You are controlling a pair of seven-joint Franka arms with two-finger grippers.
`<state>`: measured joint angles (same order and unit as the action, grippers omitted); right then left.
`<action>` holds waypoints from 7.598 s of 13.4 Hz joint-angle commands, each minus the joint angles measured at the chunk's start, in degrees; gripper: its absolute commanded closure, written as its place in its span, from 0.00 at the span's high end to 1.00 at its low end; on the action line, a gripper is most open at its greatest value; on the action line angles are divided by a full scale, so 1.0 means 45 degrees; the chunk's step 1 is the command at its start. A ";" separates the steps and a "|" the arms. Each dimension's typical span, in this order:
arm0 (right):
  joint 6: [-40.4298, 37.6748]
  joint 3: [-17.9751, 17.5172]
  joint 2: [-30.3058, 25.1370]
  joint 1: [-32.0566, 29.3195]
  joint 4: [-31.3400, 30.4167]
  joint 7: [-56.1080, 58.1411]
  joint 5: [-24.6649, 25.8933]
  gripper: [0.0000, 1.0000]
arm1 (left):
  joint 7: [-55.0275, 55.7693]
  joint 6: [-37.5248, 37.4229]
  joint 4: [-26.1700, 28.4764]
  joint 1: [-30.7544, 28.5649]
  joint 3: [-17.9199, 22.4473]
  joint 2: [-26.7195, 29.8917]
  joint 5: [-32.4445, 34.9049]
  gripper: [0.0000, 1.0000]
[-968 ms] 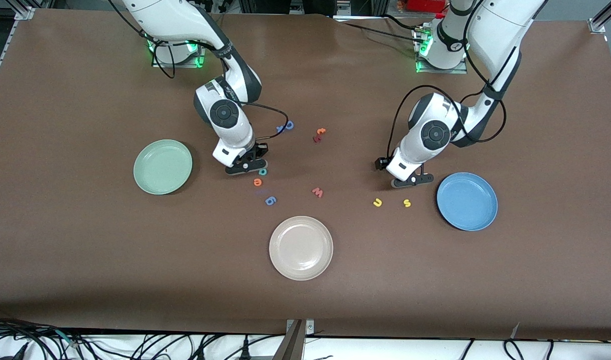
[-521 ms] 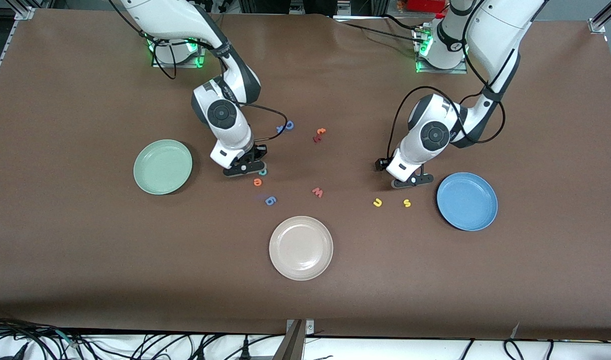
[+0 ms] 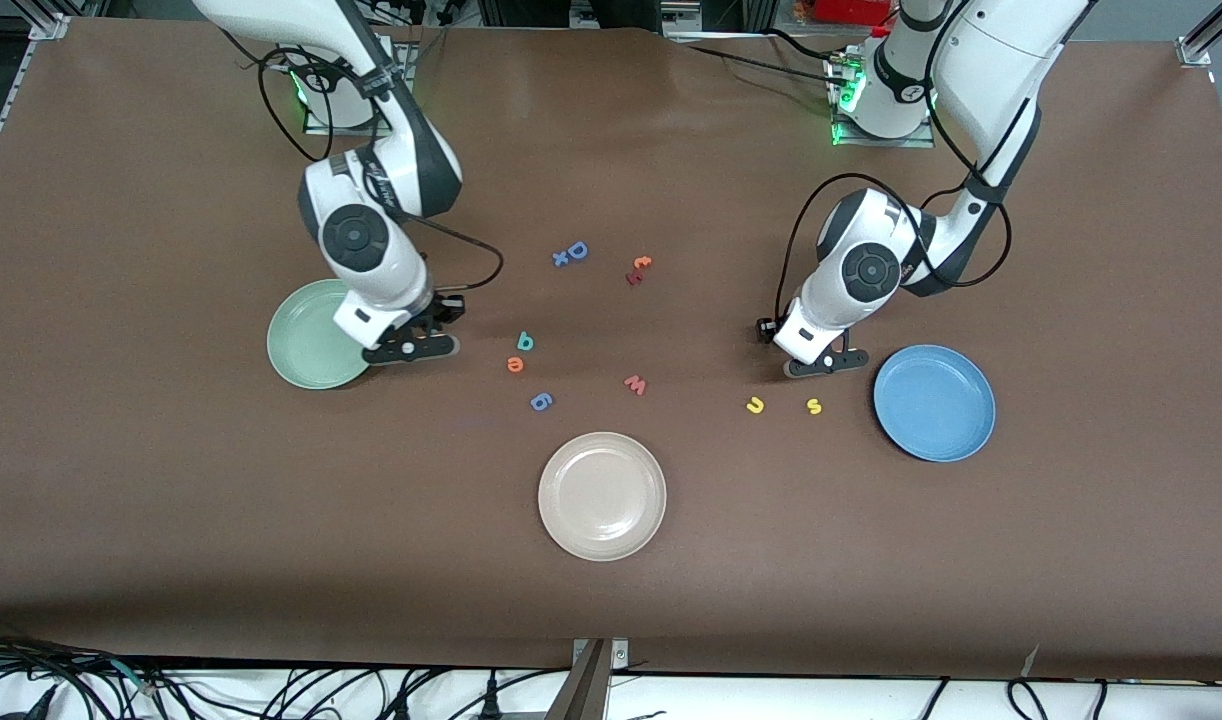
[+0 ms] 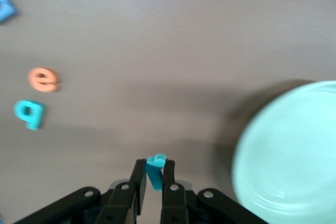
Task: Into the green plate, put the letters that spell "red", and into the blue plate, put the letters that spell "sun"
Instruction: 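Drop the r onto the green plate while the left gripper drops the n, then reach the teal q with the right gripper while the left gripper grasps the s, then place the q on the green plate while the left gripper lifts the s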
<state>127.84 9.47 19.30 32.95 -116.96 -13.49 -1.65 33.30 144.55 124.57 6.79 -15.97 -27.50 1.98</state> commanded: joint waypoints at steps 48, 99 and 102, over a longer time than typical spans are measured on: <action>0.2237 -0.1090 0.4442 0.1780 0.3394 -0.8252 -0.1529 0.87 | -0.0602 0.0514 -0.1509 0.0620 0.2846 0.0740 -0.3189 0.67; -0.3373 0.5102 0.2703 0.3669 0.3570 -0.0001 -0.3442 1.00 | -0.0486 0.2702 -0.1784 0.1870 0.3393 -0.1176 -0.1749 0.05; -0.2280 0.4908 0.2995 0.4299 0.3551 -0.1628 -0.4064 0.99 | -0.0506 0.2353 -0.1784 0.1812 0.3393 -0.0746 -0.1710 0.05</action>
<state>114.81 31.55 31.25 51.96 -101.48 -18.28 -17.04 31.75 156.72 116.50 14.58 -1.48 -32.64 -6.98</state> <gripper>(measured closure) 0.004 0.740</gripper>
